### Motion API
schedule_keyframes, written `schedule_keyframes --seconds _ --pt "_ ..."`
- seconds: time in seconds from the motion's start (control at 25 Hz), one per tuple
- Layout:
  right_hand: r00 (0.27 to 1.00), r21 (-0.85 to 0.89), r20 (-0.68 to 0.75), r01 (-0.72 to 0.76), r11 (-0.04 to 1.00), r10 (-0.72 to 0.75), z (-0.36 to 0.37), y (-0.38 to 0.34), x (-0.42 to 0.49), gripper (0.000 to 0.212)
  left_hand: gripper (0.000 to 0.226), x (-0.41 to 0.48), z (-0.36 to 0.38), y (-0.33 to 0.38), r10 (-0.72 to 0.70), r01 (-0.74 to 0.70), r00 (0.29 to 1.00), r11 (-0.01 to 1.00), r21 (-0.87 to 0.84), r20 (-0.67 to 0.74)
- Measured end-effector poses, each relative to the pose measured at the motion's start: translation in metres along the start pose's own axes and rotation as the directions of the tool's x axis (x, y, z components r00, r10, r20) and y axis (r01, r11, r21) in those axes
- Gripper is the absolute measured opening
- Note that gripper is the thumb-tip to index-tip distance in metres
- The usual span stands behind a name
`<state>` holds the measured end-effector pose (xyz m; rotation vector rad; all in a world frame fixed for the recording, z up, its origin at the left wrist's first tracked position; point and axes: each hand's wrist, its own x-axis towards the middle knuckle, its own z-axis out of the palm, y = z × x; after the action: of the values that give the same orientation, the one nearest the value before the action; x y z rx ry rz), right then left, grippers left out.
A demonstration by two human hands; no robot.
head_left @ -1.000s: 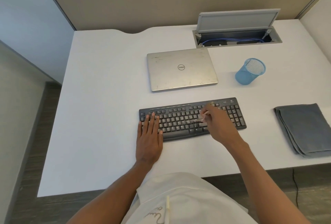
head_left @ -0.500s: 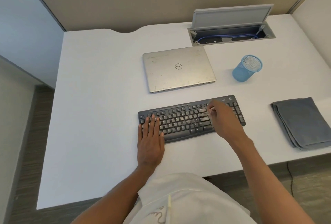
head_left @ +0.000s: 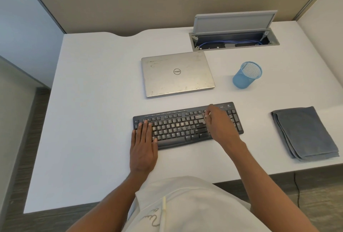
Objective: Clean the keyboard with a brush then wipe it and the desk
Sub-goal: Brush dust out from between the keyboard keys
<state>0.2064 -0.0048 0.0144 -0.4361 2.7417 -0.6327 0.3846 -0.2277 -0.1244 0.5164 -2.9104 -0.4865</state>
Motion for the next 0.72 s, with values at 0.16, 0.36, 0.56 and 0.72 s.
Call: schedule_keyframes --seconds 0.16,0.36,0.56,0.72 --pt "0.997 0.117 -0.002 0.077 0.990 -0.077 -0.005 -0.011 0.005 0.010 0.061 0.001 0.001 0.001 -0.027 0.027 1.000 1.000 -0.010 -0.012" --pt "0.983 0.105 0.108 0.136 0.985 -0.147 0.005 -0.023 0.006 0.009 0.062 0.002 0.002 0.001 -0.028 0.029 0.999 0.999 0.014 -0.015" --pt "0.995 -0.009 0.078 0.060 0.998 -0.059 0.006 -0.011 0.008 0.008 0.062 0.002 0.002 0.001 -0.028 0.028 1.000 0.999 0.027 -0.012" --pt "0.999 0.053 0.020 0.046 0.998 -0.047 0.001 -0.008 0.010 0.007 0.062 0.002 0.002 0.002 -0.030 0.030 1.000 0.999 0.027 -0.009"
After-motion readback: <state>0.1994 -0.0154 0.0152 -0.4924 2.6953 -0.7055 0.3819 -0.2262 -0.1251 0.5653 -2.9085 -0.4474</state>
